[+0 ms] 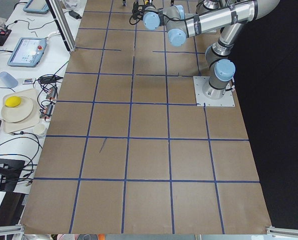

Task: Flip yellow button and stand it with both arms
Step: 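Lift the yellow button and carry it toward the table center with the left gripper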

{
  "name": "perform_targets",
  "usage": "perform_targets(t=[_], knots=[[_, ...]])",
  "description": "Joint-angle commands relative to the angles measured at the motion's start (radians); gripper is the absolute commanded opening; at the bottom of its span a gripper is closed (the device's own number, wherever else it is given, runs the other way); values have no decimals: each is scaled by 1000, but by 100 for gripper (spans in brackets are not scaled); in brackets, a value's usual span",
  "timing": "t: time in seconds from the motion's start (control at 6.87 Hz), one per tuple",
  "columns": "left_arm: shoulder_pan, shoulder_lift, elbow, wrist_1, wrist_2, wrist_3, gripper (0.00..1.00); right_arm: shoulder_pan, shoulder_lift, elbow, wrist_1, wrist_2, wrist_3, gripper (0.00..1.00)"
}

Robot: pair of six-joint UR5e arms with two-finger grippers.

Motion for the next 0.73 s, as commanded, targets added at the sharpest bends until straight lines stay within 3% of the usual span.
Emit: perform_targets(t=[0.0, 0.58], knots=[[-4, -5, -22, 3, -154, -37, 18, 0, 0, 0, 0, 0, 0, 100], [-13, -6, -35, 9, -207, -42, 18, 0, 0, 0, 2, -2, -1, 100]])
